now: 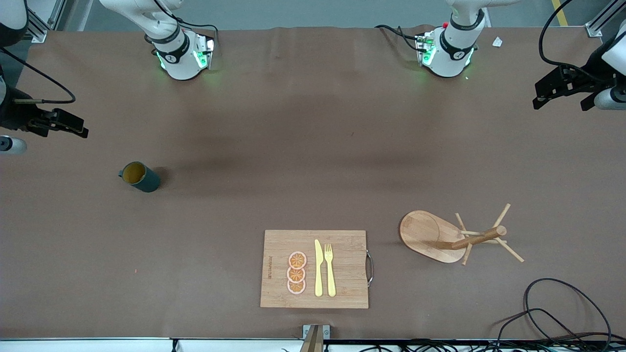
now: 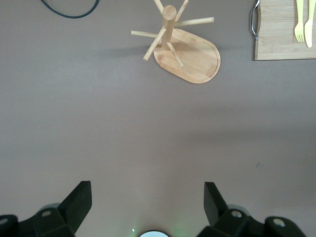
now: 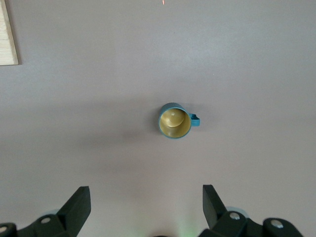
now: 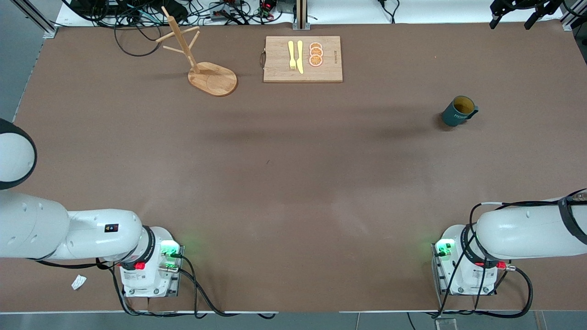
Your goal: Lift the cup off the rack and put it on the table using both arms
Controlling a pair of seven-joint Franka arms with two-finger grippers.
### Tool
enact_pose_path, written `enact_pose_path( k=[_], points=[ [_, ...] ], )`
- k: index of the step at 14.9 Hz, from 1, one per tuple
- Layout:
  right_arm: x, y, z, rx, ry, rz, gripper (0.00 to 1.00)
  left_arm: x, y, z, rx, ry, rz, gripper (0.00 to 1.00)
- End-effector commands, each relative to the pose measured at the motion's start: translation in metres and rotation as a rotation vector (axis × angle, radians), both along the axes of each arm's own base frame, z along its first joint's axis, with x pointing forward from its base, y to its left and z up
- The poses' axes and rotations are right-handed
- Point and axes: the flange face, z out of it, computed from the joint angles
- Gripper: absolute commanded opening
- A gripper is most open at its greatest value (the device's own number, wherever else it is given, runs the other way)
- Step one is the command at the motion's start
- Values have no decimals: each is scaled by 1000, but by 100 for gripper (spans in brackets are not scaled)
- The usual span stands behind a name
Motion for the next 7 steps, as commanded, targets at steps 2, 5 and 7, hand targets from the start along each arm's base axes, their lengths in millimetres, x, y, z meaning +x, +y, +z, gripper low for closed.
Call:
enact_pose_path(
  k=[2, 5, 7],
  points=[
    [15, 3, 9, -9, -18, -8, 100, -4, 2, 7, 9, 3, -11, 100],
    [16, 2, 22, -10, -29, -12, 100, -7, -1, 4, 11, 27, -16, 100],
    [11, 1, 23, -8, 3, -14, 100, -7, -1, 4, 11, 29, -17, 100]
  ],
)
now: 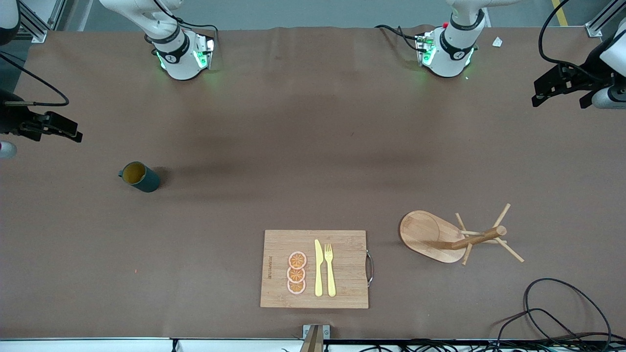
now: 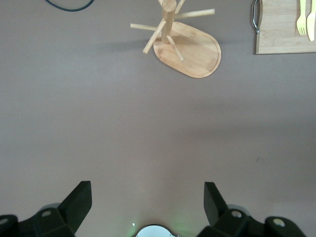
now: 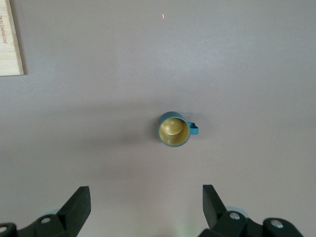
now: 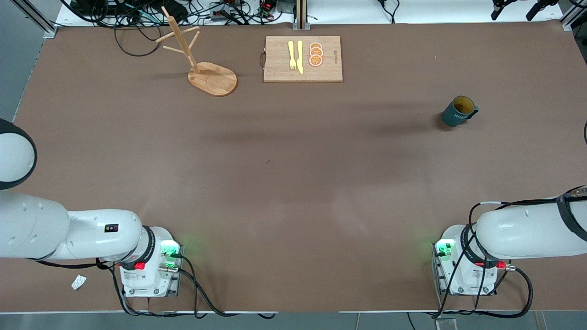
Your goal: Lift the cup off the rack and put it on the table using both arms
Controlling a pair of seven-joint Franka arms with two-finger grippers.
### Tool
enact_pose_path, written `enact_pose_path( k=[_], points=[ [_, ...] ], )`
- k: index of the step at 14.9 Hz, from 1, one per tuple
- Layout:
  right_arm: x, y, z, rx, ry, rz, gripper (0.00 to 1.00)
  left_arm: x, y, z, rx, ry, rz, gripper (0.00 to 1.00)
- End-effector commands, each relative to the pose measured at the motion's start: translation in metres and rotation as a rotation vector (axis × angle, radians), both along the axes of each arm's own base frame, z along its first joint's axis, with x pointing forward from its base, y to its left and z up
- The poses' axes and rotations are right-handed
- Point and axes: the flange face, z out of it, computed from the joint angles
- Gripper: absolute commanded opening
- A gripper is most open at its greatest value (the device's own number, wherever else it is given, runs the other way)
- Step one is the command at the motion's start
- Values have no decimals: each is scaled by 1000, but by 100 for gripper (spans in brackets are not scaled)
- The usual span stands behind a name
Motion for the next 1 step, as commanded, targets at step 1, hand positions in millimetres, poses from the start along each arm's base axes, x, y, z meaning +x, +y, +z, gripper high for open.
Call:
enact_pose_path(
  k=[1],
  points=[
    [-6, 1, 5, -1, 56, -12, 100, -4, 0, 6, 9, 2, -13, 100]
  ],
)
